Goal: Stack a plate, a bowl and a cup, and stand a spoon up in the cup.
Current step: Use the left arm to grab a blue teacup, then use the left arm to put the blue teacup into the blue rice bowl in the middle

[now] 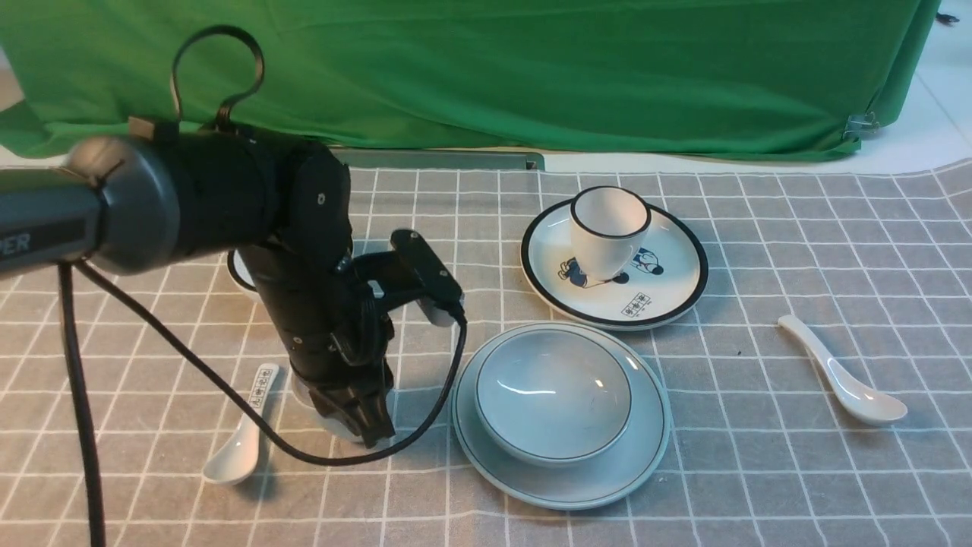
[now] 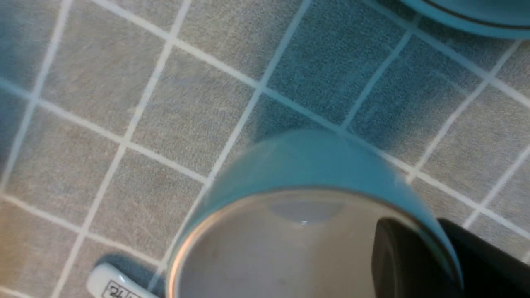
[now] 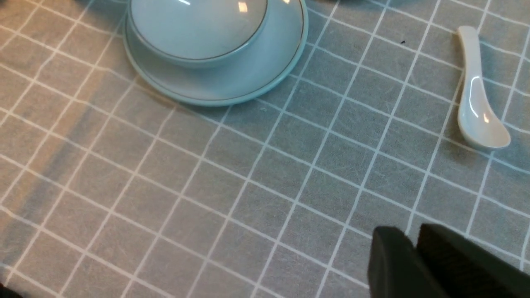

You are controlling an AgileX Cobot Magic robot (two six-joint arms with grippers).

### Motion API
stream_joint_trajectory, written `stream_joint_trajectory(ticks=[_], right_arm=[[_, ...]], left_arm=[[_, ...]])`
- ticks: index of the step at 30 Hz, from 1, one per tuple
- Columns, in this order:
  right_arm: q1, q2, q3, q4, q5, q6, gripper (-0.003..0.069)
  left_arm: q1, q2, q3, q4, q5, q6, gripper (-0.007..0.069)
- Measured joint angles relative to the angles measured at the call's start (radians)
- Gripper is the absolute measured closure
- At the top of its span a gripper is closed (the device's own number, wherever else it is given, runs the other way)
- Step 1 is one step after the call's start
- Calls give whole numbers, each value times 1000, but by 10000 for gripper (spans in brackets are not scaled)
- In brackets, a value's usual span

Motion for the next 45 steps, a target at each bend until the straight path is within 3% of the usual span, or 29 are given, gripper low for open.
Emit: stream_joint_trajectory(ticks=[6,12,22,34,39,42,45], right_arm=[[0,0,0,0,0,0,519],[0,0,0,0,-1,0,517],[0,0,0,0,31,-1,516],[0,0,0,0,34,26,484],[0,2,0,-1,32,71,374],[0,3,0,-1,-5,83,256],[0,13,-3,-1,-49,85,228]], left_arm=[[-137,-65,-166,-6,22,-70,592],[-306,78,-373,10,53,-77,592],[-321,274,-442,80,91,-75,592],[-322,300,-451,74,92,-33,560],[-322,301,-451,74,92,-30,435],[-322,291,-451,74,91,-27,282],[-322,270,-451,73,89,-27,162]])
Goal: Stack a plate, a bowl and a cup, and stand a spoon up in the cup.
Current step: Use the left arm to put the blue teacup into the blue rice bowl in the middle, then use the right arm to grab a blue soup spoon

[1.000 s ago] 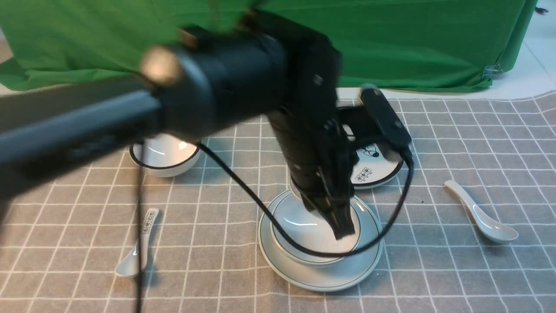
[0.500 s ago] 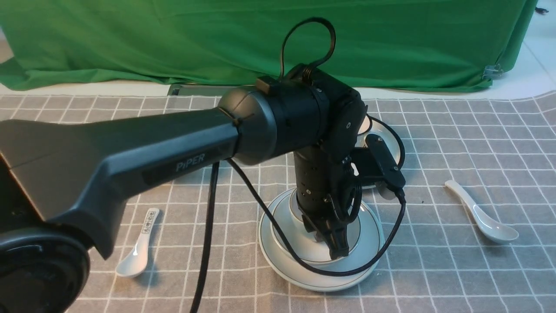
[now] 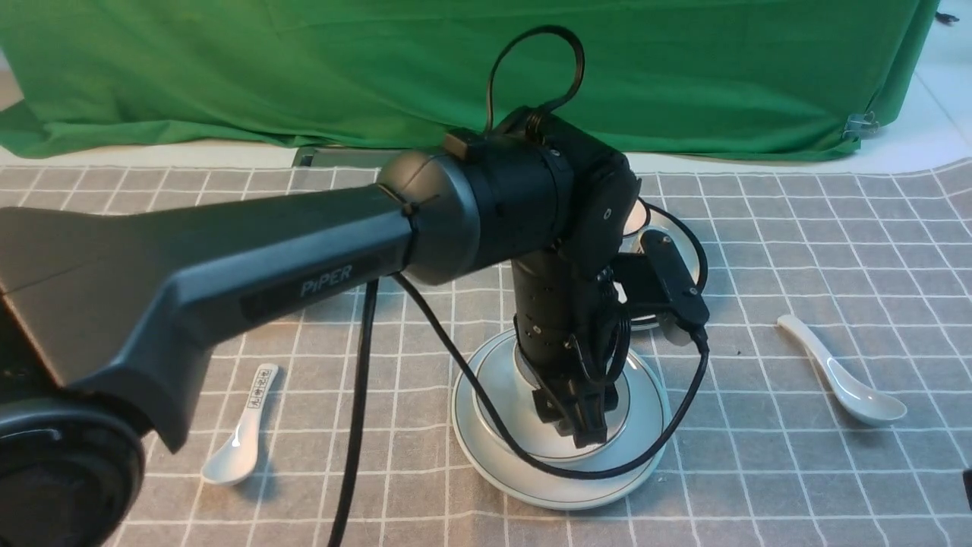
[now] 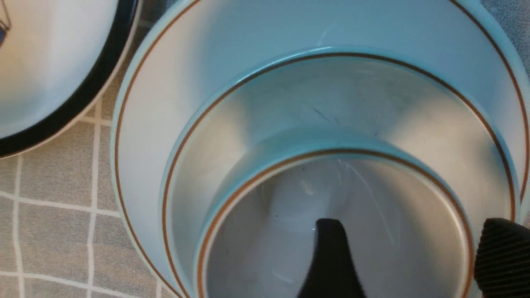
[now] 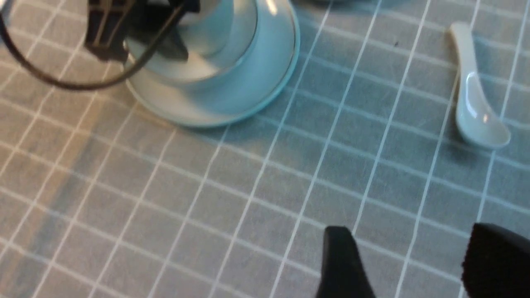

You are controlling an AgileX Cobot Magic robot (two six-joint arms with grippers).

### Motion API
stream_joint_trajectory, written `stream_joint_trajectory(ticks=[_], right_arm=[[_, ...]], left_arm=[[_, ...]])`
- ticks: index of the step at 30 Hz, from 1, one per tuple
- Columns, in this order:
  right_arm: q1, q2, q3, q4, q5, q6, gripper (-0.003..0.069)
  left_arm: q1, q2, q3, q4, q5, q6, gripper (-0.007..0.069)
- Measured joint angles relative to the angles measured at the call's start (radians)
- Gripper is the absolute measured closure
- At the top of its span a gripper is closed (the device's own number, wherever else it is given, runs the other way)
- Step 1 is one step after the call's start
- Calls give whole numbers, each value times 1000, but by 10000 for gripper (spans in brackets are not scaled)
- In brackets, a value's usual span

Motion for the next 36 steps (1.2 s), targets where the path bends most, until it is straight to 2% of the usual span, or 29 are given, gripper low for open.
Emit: stream_joint_trajectory(ticks=[1,3,4,7,10,11,12,13,14,16,18,20,22,23,24,30,32,36], right_arm=[[0,2,-1,-1,-2,1,229],[0,58,-31,-2,-1,3,241],[0,91,-44,-2,3,5,247],[0,191,-95,-16,4,7,258],[0,333,-154,-51,4,7,261],[0,450,-204,-76,2,7,261],[0,463,-208,-80,2,7,261],[-3,582,-253,-89,2,-5,261],[-7,633,-274,-92,1,-15,261],[-32,770,-339,-91,6,-41,261],[-49,829,-372,-91,14,-53,261],[-100,975,-457,-92,33,-80,261],[-118,1019,-487,-93,34,-90,261],[-146,1082,-538,-94,36,-116,261],[-149,1097,-543,-95,36,-120,261],[-193,1305,-711,-93,46,-187,261],[-198,1354,-754,-93,54,-197,261],[-208,1420,-813,-91,71,-215,261]], left_arm=[[0,-2,0,-1,0,0,155],[0,-45,0,-3,2,-6,64],[0,-67,0,-3,2,-19,46],[0,-136,0,-3,5,-88,42],[0,-246,0,-3,36,-181,131],[0,-308,5,-11,69,-222,214],[0,-327,9,-13,72,-226,240],[0,-413,36,-21,93,-258,373],[0,-453,55,-27,96,-274,451],[0,-559,124,-48,84,-298,559],[0,-639,189,-68,60,-306,589],[0,-797,345,-116,-44,-320,615],[0,-857,414,-136,-99,-324,618],[0,-952,530,-160,-215,-338,619],[0,-964,545,-163,-215,-338,619],[0,-1267,964,-239,-703,-359,619],[0,-1317,1057,-264,-806,-367,617],[0,-1353,1118,-283,-868,-368,616]])
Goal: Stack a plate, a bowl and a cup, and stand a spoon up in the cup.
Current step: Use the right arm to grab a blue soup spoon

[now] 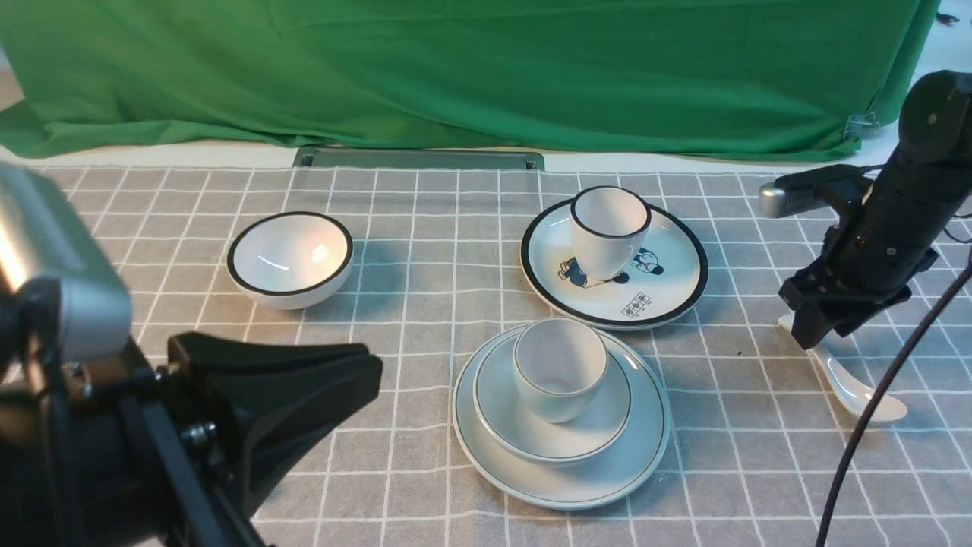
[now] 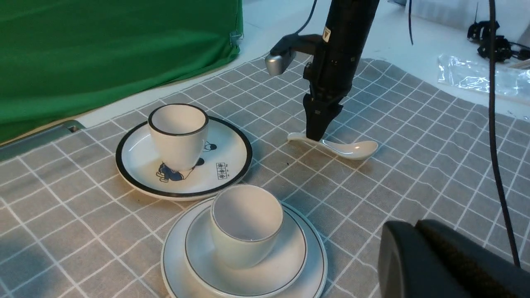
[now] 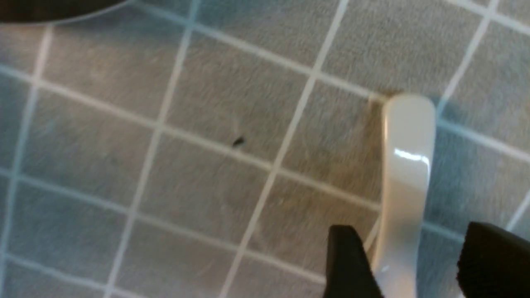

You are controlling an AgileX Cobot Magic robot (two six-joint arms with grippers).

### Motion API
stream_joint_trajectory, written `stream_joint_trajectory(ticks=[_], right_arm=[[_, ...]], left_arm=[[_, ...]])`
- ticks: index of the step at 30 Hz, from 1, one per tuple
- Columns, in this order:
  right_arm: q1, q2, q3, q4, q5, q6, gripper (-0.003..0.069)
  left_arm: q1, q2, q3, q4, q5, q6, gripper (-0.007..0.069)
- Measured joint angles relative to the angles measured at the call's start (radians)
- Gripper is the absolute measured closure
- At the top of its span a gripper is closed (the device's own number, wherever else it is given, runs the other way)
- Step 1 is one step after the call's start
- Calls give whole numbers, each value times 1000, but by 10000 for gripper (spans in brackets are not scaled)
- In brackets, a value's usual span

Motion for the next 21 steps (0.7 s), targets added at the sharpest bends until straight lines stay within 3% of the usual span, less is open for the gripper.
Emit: stream_joint_trajectory(ticks=[13,16,18,21], right_arm=[[-5,99,-55,-1,-1,-7,274],[-5,104,-60,-10,6,-7,363],[-5,104,-60,-15,22,-4,484],[-5,102,-60,-13,54,4,489]], left_arm=[[0,-5,13,-5,-28,0,615],[0,-5,13,-5,-28,0,615],[0,-5,13,-5,-28,0,615],[0,-5,13,-5,-27,0,615]])
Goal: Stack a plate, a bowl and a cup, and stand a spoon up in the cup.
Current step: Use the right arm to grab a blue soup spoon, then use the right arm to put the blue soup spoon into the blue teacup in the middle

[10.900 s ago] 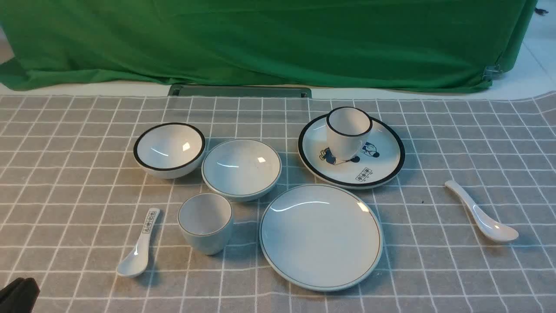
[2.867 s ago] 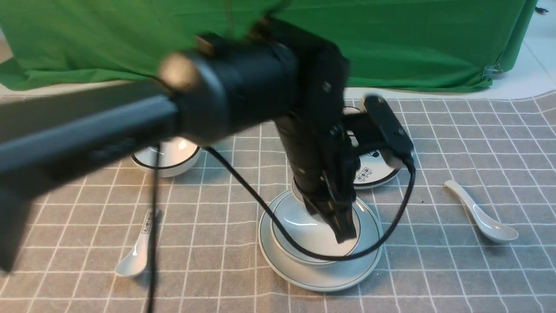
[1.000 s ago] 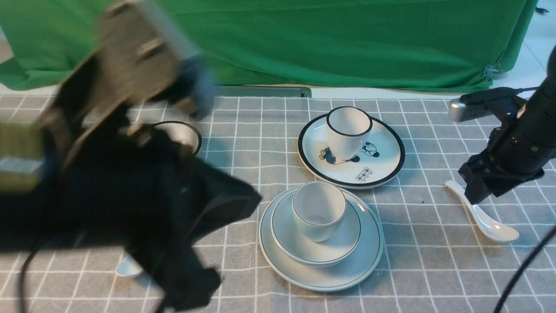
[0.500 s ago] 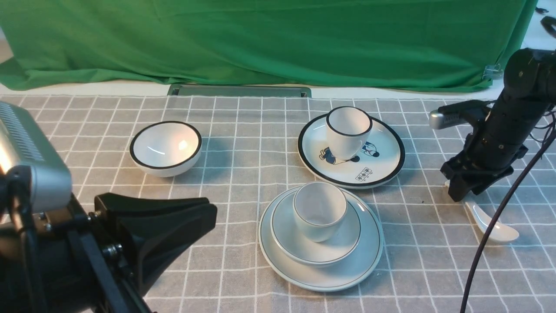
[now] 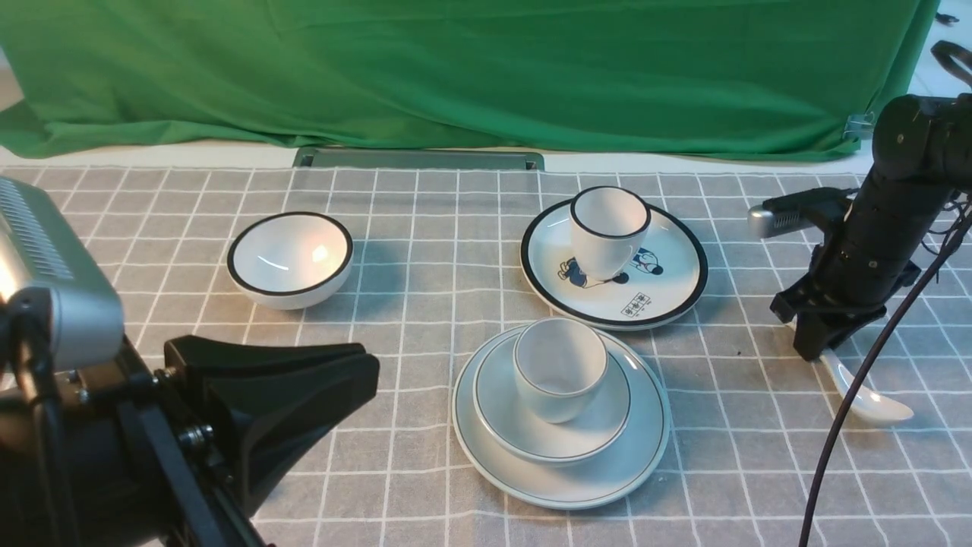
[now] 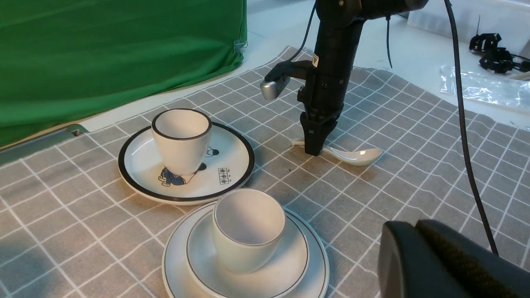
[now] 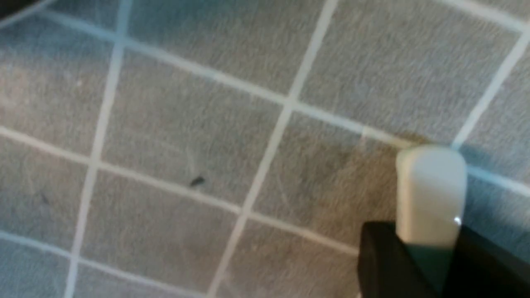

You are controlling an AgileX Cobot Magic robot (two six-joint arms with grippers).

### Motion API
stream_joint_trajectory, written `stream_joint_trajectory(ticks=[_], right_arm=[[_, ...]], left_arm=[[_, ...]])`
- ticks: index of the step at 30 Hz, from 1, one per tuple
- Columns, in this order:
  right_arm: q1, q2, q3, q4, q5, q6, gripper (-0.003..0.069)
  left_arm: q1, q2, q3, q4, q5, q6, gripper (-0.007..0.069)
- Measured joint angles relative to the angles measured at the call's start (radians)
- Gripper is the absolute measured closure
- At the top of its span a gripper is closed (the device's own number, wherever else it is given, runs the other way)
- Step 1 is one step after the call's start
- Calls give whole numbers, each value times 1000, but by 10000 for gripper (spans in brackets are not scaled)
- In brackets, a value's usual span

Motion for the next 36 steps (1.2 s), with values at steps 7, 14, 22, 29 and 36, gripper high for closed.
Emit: stream_joint_trajectory(ticks=[7,14,22,29,36], right_arm=[[54,-236,176,85,-77,4,489],[357,-670,592,266,-708,8,489],[700,-734,811,281,-1524,79,489],[752,-579,824,269,-1808,102,489],[752,-479,828,269,-1854,100,489]], left_arm=[[0,-1,0,0,33,31,615],[0,-1,0,13,44,72,615],[0,-1,1,16,45,76,615],[0,-1,1,16,45,80,615],[0,-1,1,16,45,80,615]])
